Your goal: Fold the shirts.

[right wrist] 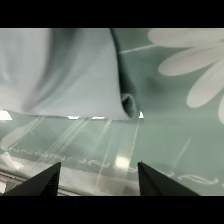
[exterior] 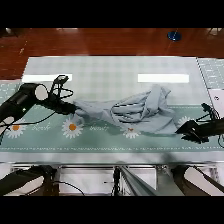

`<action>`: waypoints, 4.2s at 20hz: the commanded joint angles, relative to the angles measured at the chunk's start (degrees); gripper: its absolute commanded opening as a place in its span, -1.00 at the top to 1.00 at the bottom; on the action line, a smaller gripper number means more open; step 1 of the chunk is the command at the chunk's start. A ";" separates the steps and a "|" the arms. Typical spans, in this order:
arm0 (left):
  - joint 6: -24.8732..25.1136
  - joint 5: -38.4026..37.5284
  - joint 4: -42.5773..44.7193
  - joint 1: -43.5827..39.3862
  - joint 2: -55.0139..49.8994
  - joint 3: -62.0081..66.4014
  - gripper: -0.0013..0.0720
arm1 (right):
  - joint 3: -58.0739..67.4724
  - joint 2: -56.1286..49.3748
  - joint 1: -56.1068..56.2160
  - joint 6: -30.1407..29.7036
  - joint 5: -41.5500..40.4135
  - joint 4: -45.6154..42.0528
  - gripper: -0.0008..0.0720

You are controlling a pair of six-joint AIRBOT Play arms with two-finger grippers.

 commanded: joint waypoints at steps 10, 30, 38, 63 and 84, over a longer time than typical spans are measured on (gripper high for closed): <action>0.39 -1.11 0.02 0.02 -0.04 0.00 0.86 | -1.73 -10.47 -0.15 -0.50 -8.72 9.66 -0.49; 0.37 -3.65 6.88 0.02 11.23 19.98 0.86 | 11.98 8.96 -0.13 -5.75 0.00 49.31 0.94; 0.33 -3.34 17.00 0.02 25.29 41.57 0.86 | 51.04 15.91 -0.17 5.35 -4.24 53.09 0.94; -7.32 -24.68 1.90 0.02 37.92 8.39 0.86 | 46.88 15.50 9.05 17.81 22.80 -5.07 0.94; -0.72 25.83 8.55 4.79 10.21 3.02 0.86 | 41.99 -9.68 27.78 14.16 -38.38 -6.36 0.94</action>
